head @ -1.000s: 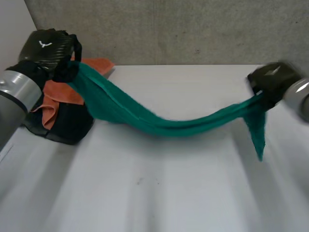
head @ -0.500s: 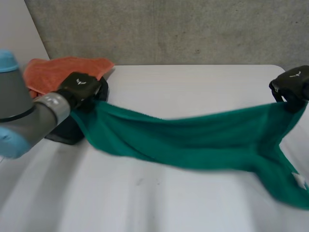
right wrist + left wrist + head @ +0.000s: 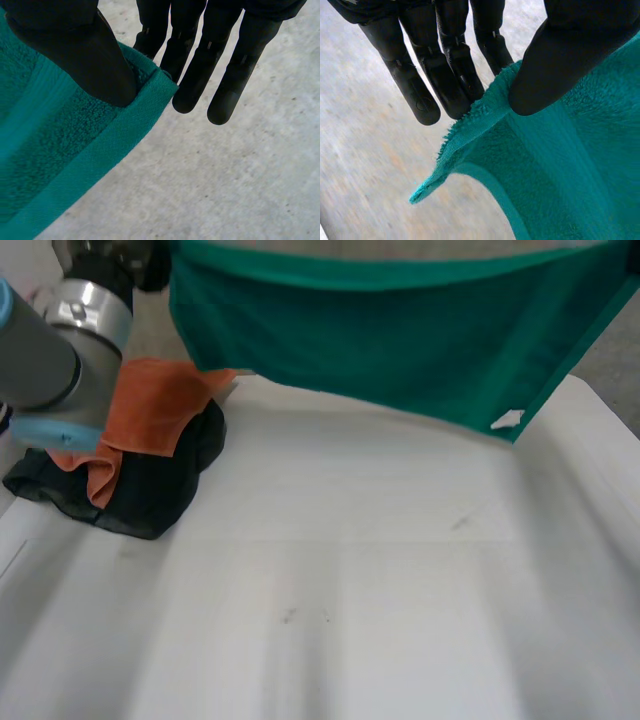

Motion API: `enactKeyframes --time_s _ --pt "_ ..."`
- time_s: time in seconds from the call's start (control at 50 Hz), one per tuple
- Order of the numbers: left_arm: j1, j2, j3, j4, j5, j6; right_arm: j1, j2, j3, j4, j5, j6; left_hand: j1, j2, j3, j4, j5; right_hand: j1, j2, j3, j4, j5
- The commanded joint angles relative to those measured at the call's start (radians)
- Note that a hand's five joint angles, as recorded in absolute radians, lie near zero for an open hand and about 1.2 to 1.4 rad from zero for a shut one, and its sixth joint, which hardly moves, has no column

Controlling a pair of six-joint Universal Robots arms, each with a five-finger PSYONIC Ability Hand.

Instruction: Fold the laundry.

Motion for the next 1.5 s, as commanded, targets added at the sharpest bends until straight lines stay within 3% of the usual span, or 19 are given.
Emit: enactKeyframes --time_s 0.02,0.12,0.24,0.36,0.42,0.54,0.58,0.64,0.72,0.8,0.92,1.12,1.38,1.4,1.42,1.44,1.46,1.48,1.5 --pt "-0.002 0.133 -0.333 -0.050 -0.001 0.027 -0.002 0.000 0.136 0.019 -0.047 -0.009 0.254 0.195 0.199 0.193 0.229 0.271 0.218 0.203 0.195 0.206" --pt "-0.002 0.199 -0.568 -0.058 0.011 0.047 -0.015 -0.038 0.324 0.085 -0.101 -0.053 0.254 0.195 0.199 0.193 0.229 0.271 0.218 0.203 0.195 0.206" --pt "-0.010 0.169 -0.775 -0.049 0.013 0.110 -0.040 -0.084 0.515 0.196 -0.126 -0.125 0.254 0.195 0.199 0.193 0.229 0.271 0.218 0.203 0.195 0.206" --pt "-0.001 0.143 -0.875 -0.104 0.010 0.228 -0.077 -0.165 0.697 0.291 -0.110 -0.392 0.254 0.195 0.199 0.193 0.229 0.271 0.218 0.203 0.195 0.206" --pt "0.004 0.222 -0.920 -0.211 0.010 0.288 -0.112 -0.280 0.748 0.402 -0.098 -0.535 0.254 0.195 0.199 0.193 0.229 0.271 0.218 0.203 0.195 0.206" --pt "-0.013 0.369 -0.950 -0.609 0.013 0.368 -0.181 -0.409 0.828 0.656 -0.098 -0.710 0.254 0.195 0.199 0.193 0.229 0.271 0.218 0.203 0.195 0.206" --pt "-0.019 0.391 -0.946 -0.686 0.013 0.374 -0.199 -0.437 0.852 0.699 -0.106 -0.737 0.254 0.195 0.199 0.193 0.229 0.271 0.218 0.203 0.195 0.206" --pt "-0.028 0.387 -0.915 -0.687 0.013 0.391 -0.198 -0.435 0.863 0.676 -0.124 -0.739 0.254 0.195 0.199 0.193 0.229 0.271 0.218 0.203 0.195 0.206" --pt "-0.030 0.309 -0.843 -0.581 0.010 0.414 -0.196 -0.357 0.852 0.560 -0.141 -0.718 0.254 0.195 0.199 0.193 0.229 0.271 0.218 0.203 0.195 0.206" --pt "-0.030 0.195 -0.742 -0.477 -0.003 0.443 -0.192 -0.204 0.756 0.417 -0.117 -0.585 0.254 0.195 0.199 0.193 0.229 0.271 0.218 0.203 0.195 0.206" --pt "-0.038 0.033 -0.534 -0.360 0.002 0.480 -0.129 -0.072 0.624 0.331 -0.078 -0.464 0.254 0.195 0.199 0.193 0.229 0.271 0.218 0.203 0.195 0.206" --pt "-0.084 -0.253 -0.156 -0.288 0.000 0.474 -0.034 0.147 0.399 0.122 0.038 -0.443 0.254 0.195 0.199 0.193 0.229 0.271 0.218 0.203 0.195 0.206" --pt "-0.107 -0.514 0.179 -0.220 -0.010 0.477 0.015 0.371 0.162 0.007 0.088 -0.440 0.254 0.195 0.199 0.193 0.229 0.271 0.218 0.203 0.195 0.206" --pt "-0.110 -0.520 0.195 -0.213 -0.018 0.475 0.018 0.378 0.151 0.003 0.097 -0.438 0.188 0.128 0.132 0.127 0.163 0.165 0.111 0.097 0.089 0.100" --pt "-0.111 -0.522 0.197 -0.211 -0.023 0.475 0.023 0.390 0.141 0.001 0.117 -0.437 -0.179 -0.239 -0.235 -0.240 -0.204 -0.700 -0.753 -0.768 -0.776 -0.764" --pt "-0.114 -0.522 0.196 -0.211 -0.026 0.475 0.026 0.393 0.138 0.004 0.126 -0.435 -0.648 -0.707 -0.704 -0.709 -0.673 -0.951 -1.004 -1.019 -1.027 -1.015" --pt "-0.116 -0.520 0.194 -0.210 -0.029 0.477 0.028 0.395 0.138 0.006 0.132 -0.434 -0.968 -1.027 -1.023 -1.028 -0.992 -0.951 -1.004 -1.019 -1.027 -1.015" --pt "-0.126 -0.519 0.189 -0.210 -0.032 0.477 0.029 0.393 0.141 0.006 0.137 -0.432 -0.817 -0.876 -0.872 -0.877 -0.841 -0.951 -1.004 -1.019 -1.027 -1.015" --pt "-0.133 -0.517 0.188 -0.210 -0.033 0.475 0.031 0.388 0.144 0.007 0.138 -0.429 -0.922 -0.981 -0.977 -0.982 -0.946 -0.951 -1.004 -1.019 -1.027 -1.015"
